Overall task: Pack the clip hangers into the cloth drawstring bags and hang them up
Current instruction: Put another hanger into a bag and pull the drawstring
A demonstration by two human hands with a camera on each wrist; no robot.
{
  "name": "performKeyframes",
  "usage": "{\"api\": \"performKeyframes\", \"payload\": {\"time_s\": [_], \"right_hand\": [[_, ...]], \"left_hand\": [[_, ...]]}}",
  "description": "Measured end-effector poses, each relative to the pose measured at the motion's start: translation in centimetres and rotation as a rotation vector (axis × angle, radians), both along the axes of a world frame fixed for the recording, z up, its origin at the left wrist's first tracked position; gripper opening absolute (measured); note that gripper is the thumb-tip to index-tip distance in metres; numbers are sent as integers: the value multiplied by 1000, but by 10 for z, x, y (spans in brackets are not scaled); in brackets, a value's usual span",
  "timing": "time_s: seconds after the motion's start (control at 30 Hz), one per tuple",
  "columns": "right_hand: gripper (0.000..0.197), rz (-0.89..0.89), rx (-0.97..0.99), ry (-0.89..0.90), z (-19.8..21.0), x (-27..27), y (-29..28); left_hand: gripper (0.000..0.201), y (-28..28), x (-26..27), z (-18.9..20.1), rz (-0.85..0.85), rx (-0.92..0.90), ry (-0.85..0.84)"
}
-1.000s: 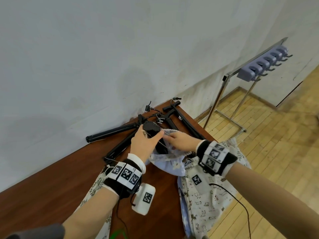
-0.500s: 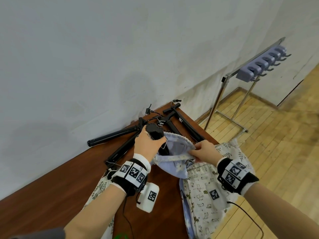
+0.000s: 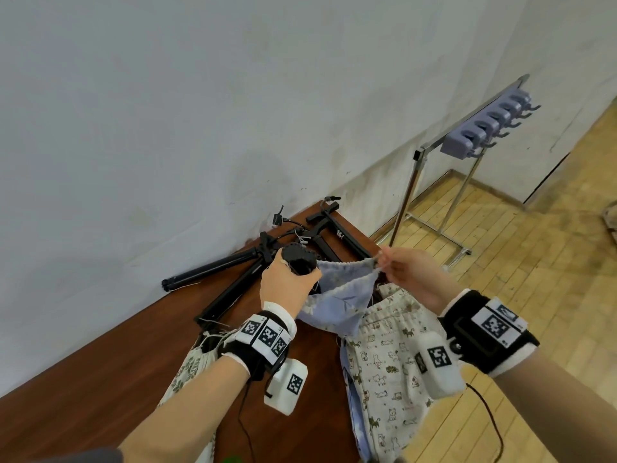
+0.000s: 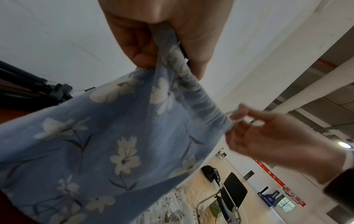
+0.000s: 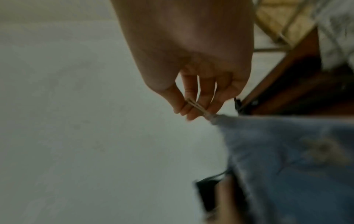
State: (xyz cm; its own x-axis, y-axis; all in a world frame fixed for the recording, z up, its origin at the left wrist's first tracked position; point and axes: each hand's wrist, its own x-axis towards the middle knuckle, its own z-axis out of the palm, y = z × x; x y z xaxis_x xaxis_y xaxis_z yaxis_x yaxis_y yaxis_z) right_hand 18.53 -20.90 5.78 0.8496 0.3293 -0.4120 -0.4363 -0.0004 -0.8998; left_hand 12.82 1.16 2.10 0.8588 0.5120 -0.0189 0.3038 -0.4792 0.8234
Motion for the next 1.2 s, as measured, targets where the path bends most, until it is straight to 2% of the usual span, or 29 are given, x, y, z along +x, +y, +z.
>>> {"api": "performKeyframes", "payload": {"time_s": [0.07,0.13,0.23,0.37,0.43,0.47,0.53,0.6,0.63,0.67,0.7,0.73,0.8,0.83,0.9,0.97,1.03,1.13,1.2], "right_hand": [[25,157,211,51,30,-9,16],[26,240,197,-8,51,-14,39],[27,244,-36,-204,55,-11,73],[35,372,-523,-513,38,3,102],[43,437,-632,-596,30,7,110],[49,466,-626,-606,26,9,111],[58,515,-583,-594,19,11,113],[56,503,-553,-587,14,11,114],[53,479,-539,-582,11,11,114],[50,457,-530,-579,10,11,114],[46,445,-522,-574,8,12,113],[44,444,-518,-570,7,13,113],[45,457,-519,-567,8,14,111],[46,465,-524,-570,8,14,111],[46,460,-529,-575,9,14,109],[45,425,-534,-576,12,16,106],[47,408,-538,-583,14,18,104],[50,415,-525,-571,13,17,103],[48,416,-493,-538,10,15,103]], "left_hand": [[33,-3,0,2,-1,9,15],[40,-5,1,0,0,31,41],[41,-10,-1,-2,-16,32,53],[46,-9,-1,0,-183,113,158],[40,2,-2,3,-260,89,197],[37,10,-5,5,-304,26,210],[45,29,-12,7,-411,-51,247],[60,47,-21,8,-464,-45,334],[62,55,-24,9,-449,-12,389],[52,62,-26,9,-410,52,412],[29,68,-27,10,-348,123,431],[10,74,-28,10,-295,176,421],[29,81,-31,12,-251,252,376],[30,83,-32,9,-245,274,400],[19,82,-35,7,-240,360,411],[14,83,-36,6,-161,388,319],[21,85,-37,6,-136,445,262],[32,89,-38,13,-187,494,221],[37,88,-36,20,-186,407,133]]}}
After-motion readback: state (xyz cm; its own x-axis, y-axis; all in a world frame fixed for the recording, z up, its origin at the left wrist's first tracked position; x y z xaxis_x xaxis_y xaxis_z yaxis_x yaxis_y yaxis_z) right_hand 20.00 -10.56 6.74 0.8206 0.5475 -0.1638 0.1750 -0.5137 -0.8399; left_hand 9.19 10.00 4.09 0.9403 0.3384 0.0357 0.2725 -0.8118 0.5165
